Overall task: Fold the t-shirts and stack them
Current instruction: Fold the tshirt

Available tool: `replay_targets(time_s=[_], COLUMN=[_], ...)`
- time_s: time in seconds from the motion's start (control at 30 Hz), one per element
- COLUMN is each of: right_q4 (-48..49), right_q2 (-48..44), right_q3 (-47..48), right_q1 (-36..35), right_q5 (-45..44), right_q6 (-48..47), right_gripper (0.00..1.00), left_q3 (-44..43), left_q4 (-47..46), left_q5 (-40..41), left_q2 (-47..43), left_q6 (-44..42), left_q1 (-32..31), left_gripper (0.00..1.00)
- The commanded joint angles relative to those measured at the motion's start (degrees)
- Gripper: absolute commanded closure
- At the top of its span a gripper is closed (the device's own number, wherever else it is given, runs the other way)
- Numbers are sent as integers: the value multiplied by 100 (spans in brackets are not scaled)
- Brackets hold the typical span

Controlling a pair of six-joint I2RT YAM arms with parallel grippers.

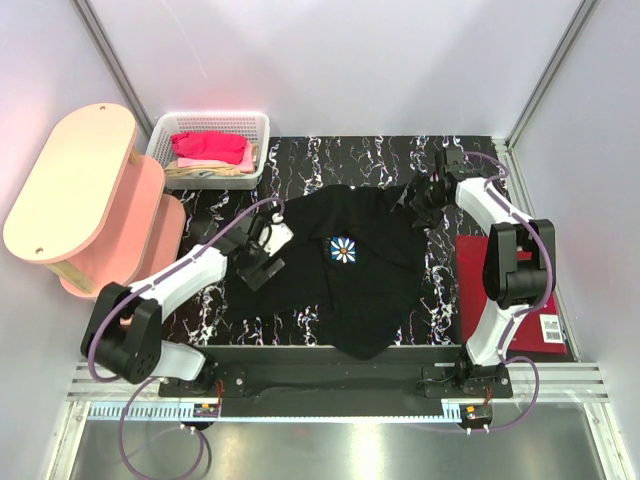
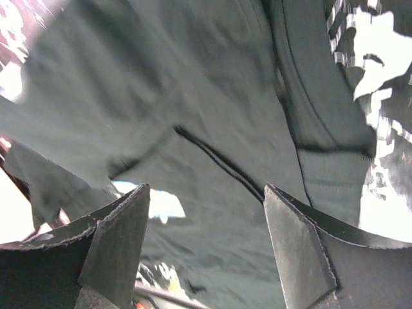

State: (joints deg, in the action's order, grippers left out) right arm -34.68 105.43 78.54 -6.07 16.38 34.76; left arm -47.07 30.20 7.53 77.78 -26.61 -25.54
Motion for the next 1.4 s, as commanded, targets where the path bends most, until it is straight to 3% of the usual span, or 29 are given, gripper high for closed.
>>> replay_targets(time_s=[0.0, 0.47, 0.97, 1.17, 1.37], right_q4=[277, 286, 277, 172, -83], right_q2=[65, 478, 839, 725, 155], right_q3=[583, 30, -155, -366, -857], right_q1=[-26, 0, 79, 237, 518], right_q5=[-328, -803, -1128, -1234, -1479], right_q6=[22, 180, -5, -40, 22], right_gripper=[22, 22, 22, 22, 21], left_q3=[110, 760, 831, 1393, 1736], left_q4=[-479, -1253, -454, -154, -146], left_q5=[-155, 231, 293, 459, 548], left_q2=[245, 871, -51, -842, -1133], left_q6=[244, -19, -459, -898, -1382], left_q1=[-4, 23, 40, 110, 628], left_gripper=[1, 1, 1, 1, 1])
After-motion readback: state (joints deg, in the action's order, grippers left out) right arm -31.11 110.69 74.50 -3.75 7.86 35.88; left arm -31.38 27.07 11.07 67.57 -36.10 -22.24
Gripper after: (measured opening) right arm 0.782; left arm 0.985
